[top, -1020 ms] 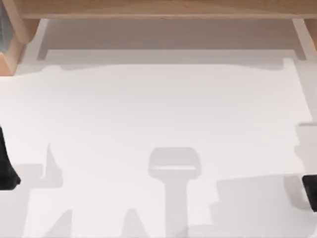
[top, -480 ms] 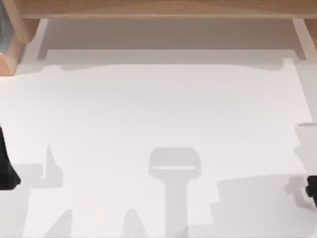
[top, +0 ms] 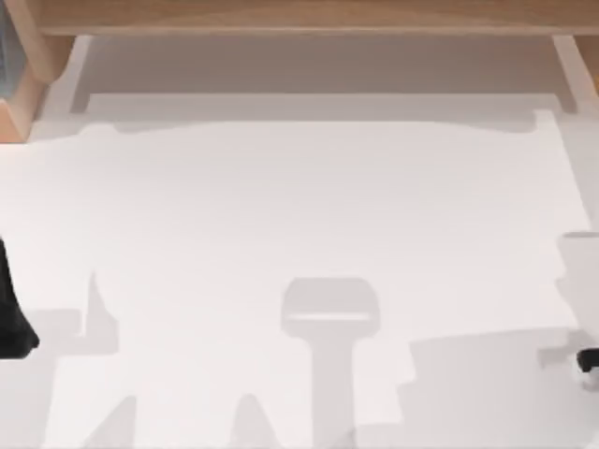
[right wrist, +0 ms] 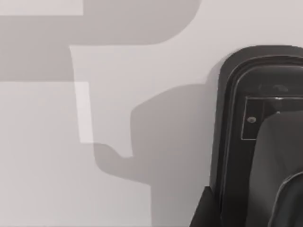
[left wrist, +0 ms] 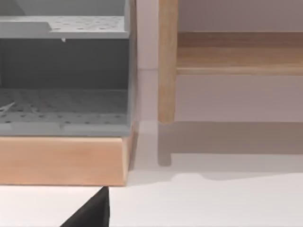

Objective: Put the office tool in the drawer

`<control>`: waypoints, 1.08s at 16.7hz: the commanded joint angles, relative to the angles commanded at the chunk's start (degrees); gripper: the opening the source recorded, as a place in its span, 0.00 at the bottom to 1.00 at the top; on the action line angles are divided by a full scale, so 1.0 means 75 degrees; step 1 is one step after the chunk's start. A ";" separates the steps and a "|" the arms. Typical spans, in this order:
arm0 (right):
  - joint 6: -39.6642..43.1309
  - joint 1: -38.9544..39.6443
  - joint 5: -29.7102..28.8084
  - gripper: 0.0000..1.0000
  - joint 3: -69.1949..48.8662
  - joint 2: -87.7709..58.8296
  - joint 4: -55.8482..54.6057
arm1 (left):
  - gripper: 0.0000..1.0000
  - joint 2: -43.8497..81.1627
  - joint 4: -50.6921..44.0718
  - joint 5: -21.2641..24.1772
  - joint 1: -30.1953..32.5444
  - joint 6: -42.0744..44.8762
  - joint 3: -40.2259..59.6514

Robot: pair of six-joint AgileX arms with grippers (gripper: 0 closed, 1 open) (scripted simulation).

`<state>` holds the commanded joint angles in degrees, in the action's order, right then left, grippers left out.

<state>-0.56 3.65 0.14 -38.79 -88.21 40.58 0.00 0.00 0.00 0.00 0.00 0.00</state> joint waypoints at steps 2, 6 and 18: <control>0.0000 0.0000 0.0000 0.00 0.0000 0.0000 0.0000 | 1.00 0.0000 0.0000 0.0000 0.0000 0.0000 0.0000; 0.0000 0.0000 0.0000 0.00 0.0000 0.0000 0.0000 | 1.00 0.0000 0.0000 0.0000 0.0000 0.0000 0.0000; 0.0015 -0.0016 -0.0008 0.00 -0.0560 0.0564 0.1111 | 1.00 0.0000 0.0000 0.0000 0.0000 0.0000 0.0000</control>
<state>-0.45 3.53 0.07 -42.98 -83.98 48.92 0.00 0.00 0.00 0.00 0.00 0.00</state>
